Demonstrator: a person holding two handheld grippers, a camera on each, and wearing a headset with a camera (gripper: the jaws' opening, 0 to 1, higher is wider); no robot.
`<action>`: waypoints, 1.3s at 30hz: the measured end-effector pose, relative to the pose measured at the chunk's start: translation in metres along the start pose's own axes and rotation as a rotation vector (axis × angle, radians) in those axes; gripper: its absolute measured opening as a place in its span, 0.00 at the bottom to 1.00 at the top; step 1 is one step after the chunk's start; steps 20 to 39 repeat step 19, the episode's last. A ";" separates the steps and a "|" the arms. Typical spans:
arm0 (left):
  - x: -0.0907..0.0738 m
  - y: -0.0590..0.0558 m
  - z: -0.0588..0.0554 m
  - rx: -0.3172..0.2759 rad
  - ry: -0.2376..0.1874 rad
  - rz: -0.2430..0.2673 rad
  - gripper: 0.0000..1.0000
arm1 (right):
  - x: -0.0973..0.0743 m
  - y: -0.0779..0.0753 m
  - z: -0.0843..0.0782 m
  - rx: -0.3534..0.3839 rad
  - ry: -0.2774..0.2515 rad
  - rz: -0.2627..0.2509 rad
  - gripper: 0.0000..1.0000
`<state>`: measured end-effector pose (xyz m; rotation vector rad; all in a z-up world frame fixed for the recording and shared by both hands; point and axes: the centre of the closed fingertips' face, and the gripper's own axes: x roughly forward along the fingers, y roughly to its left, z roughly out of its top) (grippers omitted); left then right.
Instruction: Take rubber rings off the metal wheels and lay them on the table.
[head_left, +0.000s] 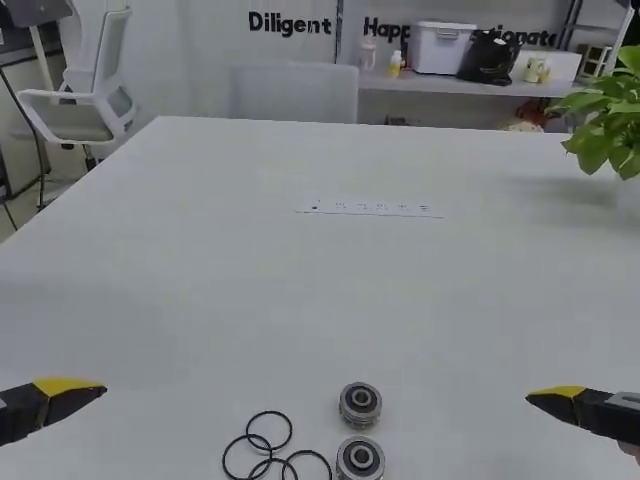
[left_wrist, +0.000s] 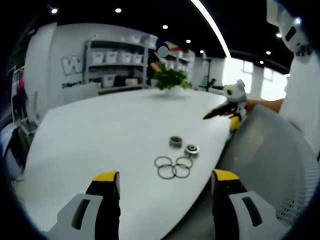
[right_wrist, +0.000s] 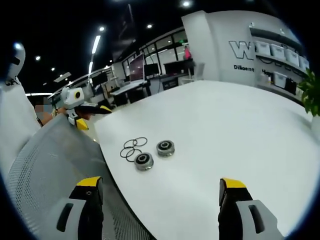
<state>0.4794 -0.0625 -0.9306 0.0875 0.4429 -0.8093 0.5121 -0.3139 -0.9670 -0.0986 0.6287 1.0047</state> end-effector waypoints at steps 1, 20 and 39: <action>0.000 0.000 0.000 0.002 0.002 -0.001 0.76 | 0.000 0.000 -0.001 0.003 0.003 -0.001 0.96; -0.003 -0.003 -0.002 0.010 0.025 -0.008 0.74 | -0.001 0.000 -0.014 -0.008 0.043 -0.012 0.90; -0.003 -0.003 -0.002 0.010 0.025 -0.008 0.74 | -0.001 0.000 -0.014 -0.008 0.043 -0.012 0.90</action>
